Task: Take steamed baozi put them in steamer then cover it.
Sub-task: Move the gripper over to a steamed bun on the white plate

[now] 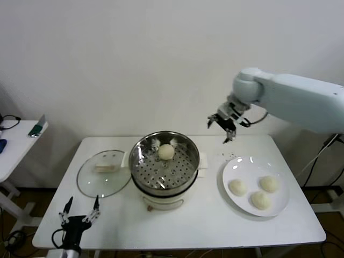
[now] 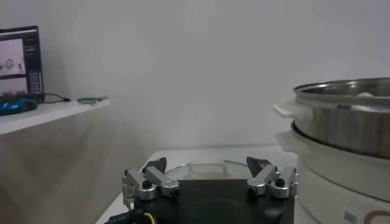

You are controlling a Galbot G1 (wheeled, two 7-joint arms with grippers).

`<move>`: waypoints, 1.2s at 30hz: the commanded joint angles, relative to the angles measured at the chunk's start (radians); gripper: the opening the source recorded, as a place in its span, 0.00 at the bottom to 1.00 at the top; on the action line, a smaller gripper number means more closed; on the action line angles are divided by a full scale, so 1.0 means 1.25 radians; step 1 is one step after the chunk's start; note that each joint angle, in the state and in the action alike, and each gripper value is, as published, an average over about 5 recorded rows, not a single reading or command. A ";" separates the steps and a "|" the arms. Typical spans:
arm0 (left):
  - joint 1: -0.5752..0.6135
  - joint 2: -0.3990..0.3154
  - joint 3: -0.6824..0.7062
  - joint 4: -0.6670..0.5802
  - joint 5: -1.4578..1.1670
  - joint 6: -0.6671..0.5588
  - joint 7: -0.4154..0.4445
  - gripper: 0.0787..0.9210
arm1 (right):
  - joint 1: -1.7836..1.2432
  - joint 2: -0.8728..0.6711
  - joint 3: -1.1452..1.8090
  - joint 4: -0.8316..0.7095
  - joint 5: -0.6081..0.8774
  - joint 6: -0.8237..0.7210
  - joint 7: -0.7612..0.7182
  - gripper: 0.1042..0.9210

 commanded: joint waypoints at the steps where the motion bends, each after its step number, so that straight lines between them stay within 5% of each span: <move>1: 0.001 0.000 0.001 -0.005 -0.004 -0.003 0.002 0.88 | -0.150 -0.212 0.023 0.073 0.100 -0.196 0.005 0.88; 15: 0.001 0.001 -0.008 -0.002 0.001 0.001 0.000 0.88 | -0.454 -0.161 0.241 -0.077 -0.039 -0.198 0.025 0.88; 36: 0.003 -0.002 -0.022 0.011 0.004 0.001 -0.003 0.88 | -0.506 -0.039 0.265 -0.189 -0.057 -0.196 0.036 0.88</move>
